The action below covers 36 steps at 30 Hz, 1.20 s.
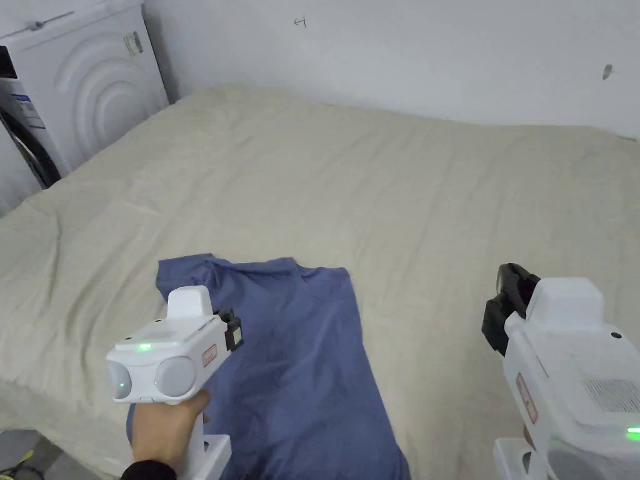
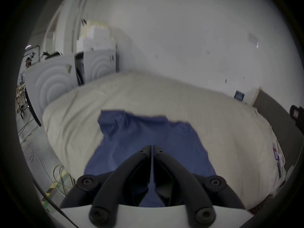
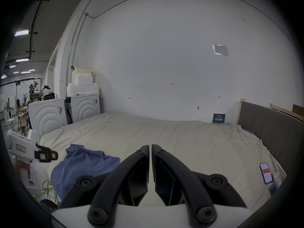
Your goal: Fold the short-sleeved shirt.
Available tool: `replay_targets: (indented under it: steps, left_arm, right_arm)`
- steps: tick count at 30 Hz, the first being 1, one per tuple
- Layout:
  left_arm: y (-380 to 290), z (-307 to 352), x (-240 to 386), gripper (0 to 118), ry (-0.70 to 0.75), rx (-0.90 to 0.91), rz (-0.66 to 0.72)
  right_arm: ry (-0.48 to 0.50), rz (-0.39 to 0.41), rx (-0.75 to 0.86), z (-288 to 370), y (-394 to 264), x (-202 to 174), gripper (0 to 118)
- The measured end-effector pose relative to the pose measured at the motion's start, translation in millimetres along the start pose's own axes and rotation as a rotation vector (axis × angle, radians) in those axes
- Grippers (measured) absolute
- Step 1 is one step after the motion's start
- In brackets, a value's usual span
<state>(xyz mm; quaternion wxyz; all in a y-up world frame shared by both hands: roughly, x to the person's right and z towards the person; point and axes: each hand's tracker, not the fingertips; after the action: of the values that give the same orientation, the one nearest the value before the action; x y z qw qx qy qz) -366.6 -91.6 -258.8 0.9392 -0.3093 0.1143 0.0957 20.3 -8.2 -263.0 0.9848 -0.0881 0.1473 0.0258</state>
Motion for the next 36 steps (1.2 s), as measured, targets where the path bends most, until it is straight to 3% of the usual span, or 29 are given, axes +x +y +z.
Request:
replay_targets:
  steps: [1, 5, 6, 12, 16, 18, 19, 20, 22, 23, 29, 33, 36]
  left_arm:
    - [-2, -4, 8, 15, -0.003, -0.026, 0.000]
    - [-10, -44, 16, 92, 0.021, -0.222, 0.014]
    - [-13, -52, 18, 101, 0.022, -0.257, 0.013]
    - [-36, -89, 24, 105, 0.078, -0.412, -0.027]
    - [-45, -102, 16, 96, 0.079, -0.437, -0.026]
    - [-33, -88, 23, 74, 0.068, -0.443, -0.023]
    - [-30, -85, 24, 57, 0.066, -0.439, -0.029]
    - [-29, -81, 24, 30, 0.053, -0.427, -0.043]
    - [-28, -71, 29, 7, 0.048, -0.430, -0.073]
    - [-30, -69, 29, 1, 0.051, -0.429, -0.090]
    - [-31, -55, 2, 0, -0.068, -0.362, 0.072]
    - [-23, -27, -23, 0, -0.311, -0.290, 0.352]
    - [-14, -8, -21, 0, -0.415, -0.231, 0.434]
  right_arm:
    - [-0.007, 0.000, -0.007, 0, -2, 3, 3]
    - [-0.034, 0.009, -0.032, -1, -9, 16, 3]
    - [-0.042, 0.011, -0.037, 0, -11, 20, 3]
    - [-0.091, -0.004, -0.069, 3, -22, 41, 3]
    - [-0.117, -0.009, -0.082, 7, -28, 53, 3]
    - [-0.129, -0.016, -0.090, 9, -31, 58, 3]
    - [-0.135, -0.021, -0.092, 9, -32, 60, 3]
    - [-0.139, -0.032, -0.094, 10, -33, 63, 3]
    - [-0.146, -0.049, -0.096, 12, -34, 66, 3]
    - [-0.149, -0.053, -0.094, 14, -34, 67, 3]
    - [-0.161, -0.069, -0.076, 24, -30, 75, 3]
    - [-0.175, -0.094, -0.061, 30, -28, 83, 3]
    - [-0.184, -0.102, -0.050, 37, -25, 89, 3]
